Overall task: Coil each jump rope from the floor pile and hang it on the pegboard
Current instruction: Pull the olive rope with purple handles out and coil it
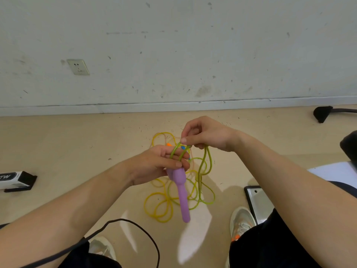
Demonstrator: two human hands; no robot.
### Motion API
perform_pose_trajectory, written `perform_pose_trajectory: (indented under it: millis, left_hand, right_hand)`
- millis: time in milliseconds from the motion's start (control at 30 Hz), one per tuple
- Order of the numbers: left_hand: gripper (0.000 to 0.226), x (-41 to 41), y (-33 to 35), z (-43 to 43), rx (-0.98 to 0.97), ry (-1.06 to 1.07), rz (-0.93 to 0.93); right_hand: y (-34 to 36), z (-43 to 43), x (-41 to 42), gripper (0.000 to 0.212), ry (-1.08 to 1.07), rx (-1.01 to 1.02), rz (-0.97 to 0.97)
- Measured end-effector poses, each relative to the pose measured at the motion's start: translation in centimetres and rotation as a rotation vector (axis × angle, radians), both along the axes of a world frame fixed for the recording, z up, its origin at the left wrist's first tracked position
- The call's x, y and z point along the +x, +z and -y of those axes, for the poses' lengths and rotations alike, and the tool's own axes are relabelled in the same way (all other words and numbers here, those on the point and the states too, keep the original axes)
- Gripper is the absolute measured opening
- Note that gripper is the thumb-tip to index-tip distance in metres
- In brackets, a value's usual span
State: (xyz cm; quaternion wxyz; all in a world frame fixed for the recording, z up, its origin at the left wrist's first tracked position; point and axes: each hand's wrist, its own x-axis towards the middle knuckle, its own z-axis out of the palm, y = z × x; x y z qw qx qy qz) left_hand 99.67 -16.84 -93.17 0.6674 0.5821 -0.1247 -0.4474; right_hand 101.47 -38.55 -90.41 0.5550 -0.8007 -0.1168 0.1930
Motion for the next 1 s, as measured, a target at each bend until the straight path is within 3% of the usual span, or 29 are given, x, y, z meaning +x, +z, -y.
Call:
perform_pose_trajectory:
  millis: [133, 300, 367, 500, 733, 800, 867, 1000]
  left_hand:
    - [0.026, -0.1, 0.3, -0.7, -0.086, -0.043, -0.080]
    - [0.029, -0.7, 0.2, -0.6, 0.009, -0.113, -0.017]
    - [0.030, -0.9, 0.2, -0.6, 0.072, -0.126, 0.011]
    - [0.031, -0.5, 0.2, -1.0, 0.117, -0.138, 0.047]
    - [0.014, 0.4, 2.3, -1.5, -0.016, 0.059, 0.046]
    - [0.014, 0.6, 2.7, -1.6, -0.087, 0.169, 0.037]
    - [0.012, 0.7, 2.7, -1.5, -0.144, 0.274, 0.025]
    - [0.014, 1.1, 2.1, -1.2, -0.065, 0.445, 0.127]
  right_hand:
    - [0.2, 0.4, -0.1, 0.018, -0.015, -0.036, 0.025]
    - [-0.1, -0.6, -0.4, 0.055, 0.086, -0.540, 0.138]
    - [-0.1, -0.8, -0.6, 0.053, 0.080, -0.473, 0.115]
    - [0.0, -0.3, -0.6, 0.029, 0.035, -0.153, -0.036]
    - [-0.3, 1.6, -0.3, 0.014, -0.051, 0.263, -0.199]
    - [-0.7, 1.2, -0.4, 0.011, -0.108, 0.235, -0.169]
    - [-1.1, 0.2, -0.7, 0.020, -0.170, 0.089, -0.087]
    - [-1.2, -2.6, -1.7, 0.036, -0.189, -0.188, 0.078]
